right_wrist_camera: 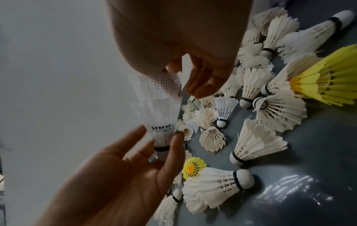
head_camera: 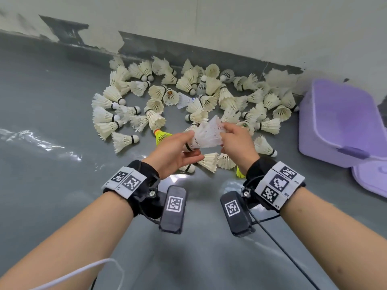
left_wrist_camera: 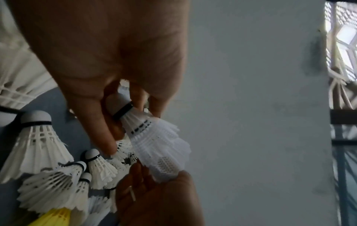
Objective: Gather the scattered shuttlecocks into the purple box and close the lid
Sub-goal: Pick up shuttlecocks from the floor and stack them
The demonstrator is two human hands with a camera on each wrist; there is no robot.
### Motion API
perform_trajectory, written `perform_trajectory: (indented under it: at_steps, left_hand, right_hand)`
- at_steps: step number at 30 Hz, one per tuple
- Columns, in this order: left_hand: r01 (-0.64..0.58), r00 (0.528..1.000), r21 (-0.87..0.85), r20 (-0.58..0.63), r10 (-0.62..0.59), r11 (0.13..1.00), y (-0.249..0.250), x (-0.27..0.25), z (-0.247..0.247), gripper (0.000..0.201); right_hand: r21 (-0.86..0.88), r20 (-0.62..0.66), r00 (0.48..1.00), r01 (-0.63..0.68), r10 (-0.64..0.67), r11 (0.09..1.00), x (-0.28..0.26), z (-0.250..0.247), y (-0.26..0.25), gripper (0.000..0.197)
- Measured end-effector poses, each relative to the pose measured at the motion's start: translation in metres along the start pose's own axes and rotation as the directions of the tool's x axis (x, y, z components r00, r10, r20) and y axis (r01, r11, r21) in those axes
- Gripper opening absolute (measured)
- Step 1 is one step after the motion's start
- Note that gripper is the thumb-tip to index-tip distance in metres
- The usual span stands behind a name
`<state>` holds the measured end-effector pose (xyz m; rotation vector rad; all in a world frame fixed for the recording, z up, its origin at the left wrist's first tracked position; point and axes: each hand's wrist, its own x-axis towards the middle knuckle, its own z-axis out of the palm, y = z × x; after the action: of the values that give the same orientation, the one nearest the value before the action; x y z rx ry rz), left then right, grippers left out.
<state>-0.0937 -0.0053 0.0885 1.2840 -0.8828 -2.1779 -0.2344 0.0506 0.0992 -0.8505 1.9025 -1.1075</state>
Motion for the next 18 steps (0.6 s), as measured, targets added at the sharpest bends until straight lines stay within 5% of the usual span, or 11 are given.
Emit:
perform_trajectory:
  at_steps: [3,7,12,18]
  left_hand:
    - [-0.064,0.985,0.307,0.171,0.012,0.949,0.006,-0.009,0.006,0.048]
    - [-0.269,0.960,0.713,0.251,0.122,0.647,0.031,-0.029,0.030,0.038]
    - [-0.342,0.933,0.721,0.184,0.310,0.603,0.076,-0.050,0.060,0.027]
    - [-0.364,0.917,0.755,0.189,0.351,0.546,0.149,-0.076,0.105,0.023]
  right_hand:
    - [0.137,0.049,0.993,-0.117,0.111,0.984,0.007,-0.016,-0.004,0.031]
    - [0.185,0.131,0.983,-0.150,0.127,0.971,0.009,-0.021,-0.031,0.027]
    - [0.206,0.090,0.995,-0.059,0.041,0.977,0.014,-0.024,-0.090,0.020]
    - [0.276,0.065,0.996,0.041,-0.061,0.960,0.005,-0.063,-0.160,0.032]
